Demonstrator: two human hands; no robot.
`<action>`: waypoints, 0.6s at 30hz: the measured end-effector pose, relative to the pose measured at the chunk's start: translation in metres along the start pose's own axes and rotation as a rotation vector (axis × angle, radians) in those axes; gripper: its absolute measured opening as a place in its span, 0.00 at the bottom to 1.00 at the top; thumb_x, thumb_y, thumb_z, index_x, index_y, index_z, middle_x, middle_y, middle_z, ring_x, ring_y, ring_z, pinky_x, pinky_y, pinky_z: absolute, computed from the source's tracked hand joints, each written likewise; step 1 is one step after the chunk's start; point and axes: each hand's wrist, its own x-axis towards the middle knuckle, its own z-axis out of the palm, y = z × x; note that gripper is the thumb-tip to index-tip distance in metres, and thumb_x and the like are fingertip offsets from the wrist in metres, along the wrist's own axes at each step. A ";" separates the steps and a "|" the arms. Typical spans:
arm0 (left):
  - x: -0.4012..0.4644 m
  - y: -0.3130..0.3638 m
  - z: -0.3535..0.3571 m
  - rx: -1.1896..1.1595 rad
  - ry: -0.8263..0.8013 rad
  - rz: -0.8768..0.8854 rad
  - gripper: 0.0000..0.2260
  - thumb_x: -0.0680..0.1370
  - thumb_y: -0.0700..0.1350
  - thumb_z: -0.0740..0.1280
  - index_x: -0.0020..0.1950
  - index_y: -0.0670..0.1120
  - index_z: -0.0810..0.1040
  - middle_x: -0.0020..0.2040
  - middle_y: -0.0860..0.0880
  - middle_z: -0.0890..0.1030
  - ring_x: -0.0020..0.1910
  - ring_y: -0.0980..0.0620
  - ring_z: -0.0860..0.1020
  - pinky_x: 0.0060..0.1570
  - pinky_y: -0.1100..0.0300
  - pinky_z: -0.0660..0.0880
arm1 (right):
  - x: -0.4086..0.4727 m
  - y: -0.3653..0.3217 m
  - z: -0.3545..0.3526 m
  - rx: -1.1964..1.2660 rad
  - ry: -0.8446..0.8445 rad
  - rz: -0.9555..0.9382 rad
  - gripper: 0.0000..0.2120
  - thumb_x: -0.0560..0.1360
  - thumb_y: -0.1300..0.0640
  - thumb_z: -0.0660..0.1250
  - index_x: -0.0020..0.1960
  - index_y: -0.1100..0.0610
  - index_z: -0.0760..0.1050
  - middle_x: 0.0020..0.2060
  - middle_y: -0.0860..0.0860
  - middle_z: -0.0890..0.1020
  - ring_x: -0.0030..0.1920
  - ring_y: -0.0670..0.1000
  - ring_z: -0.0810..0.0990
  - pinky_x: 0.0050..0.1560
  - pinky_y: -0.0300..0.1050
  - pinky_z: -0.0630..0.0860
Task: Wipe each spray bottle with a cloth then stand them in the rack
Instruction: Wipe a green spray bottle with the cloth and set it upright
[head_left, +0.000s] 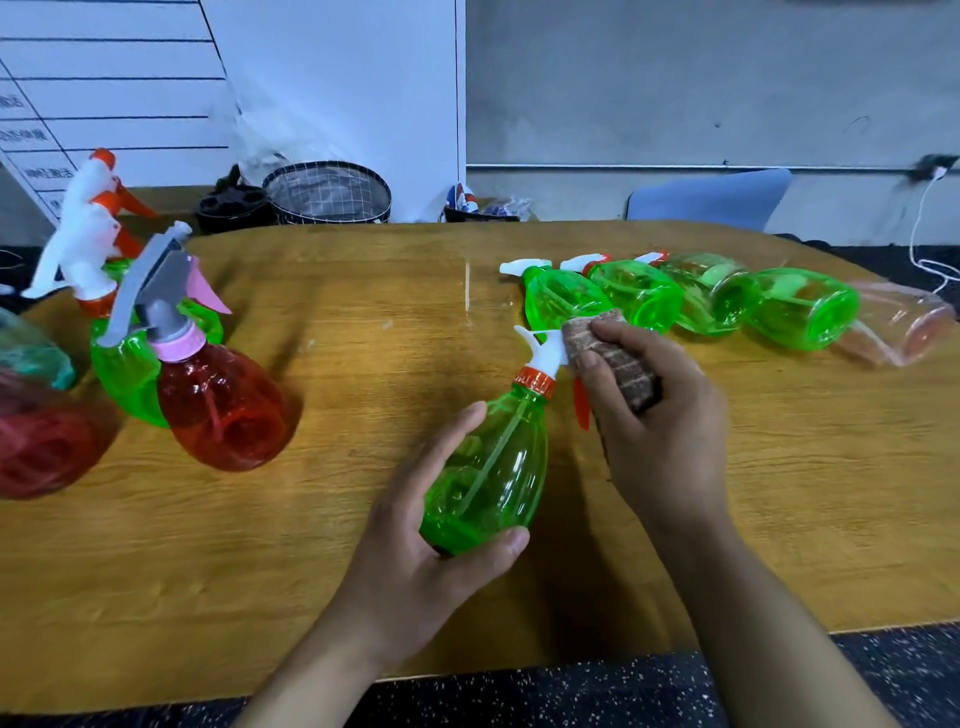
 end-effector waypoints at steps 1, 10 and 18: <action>0.000 -0.001 0.000 -0.003 0.001 0.001 0.38 0.70 0.59 0.79 0.78 0.71 0.68 0.78 0.66 0.70 0.78 0.59 0.70 0.75 0.48 0.72 | 0.000 0.000 0.000 0.012 0.002 0.011 0.13 0.80 0.49 0.73 0.64 0.48 0.83 0.56 0.46 0.85 0.54 0.44 0.83 0.53 0.53 0.82; 0.000 -0.001 -0.001 0.000 -0.003 0.006 0.38 0.70 0.59 0.79 0.77 0.71 0.68 0.78 0.66 0.71 0.77 0.60 0.71 0.74 0.51 0.74 | -0.003 -0.003 0.002 0.020 -0.005 -0.007 0.13 0.80 0.50 0.73 0.63 0.49 0.83 0.54 0.46 0.85 0.52 0.45 0.83 0.52 0.52 0.82; 0.000 -0.002 -0.001 -0.003 0.008 0.016 0.38 0.70 0.58 0.79 0.78 0.70 0.69 0.78 0.65 0.72 0.76 0.61 0.72 0.72 0.59 0.74 | -0.006 -0.006 0.006 0.065 -0.124 -0.096 0.13 0.79 0.49 0.73 0.61 0.51 0.83 0.54 0.45 0.85 0.53 0.45 0.84 0.52 0.49 0.82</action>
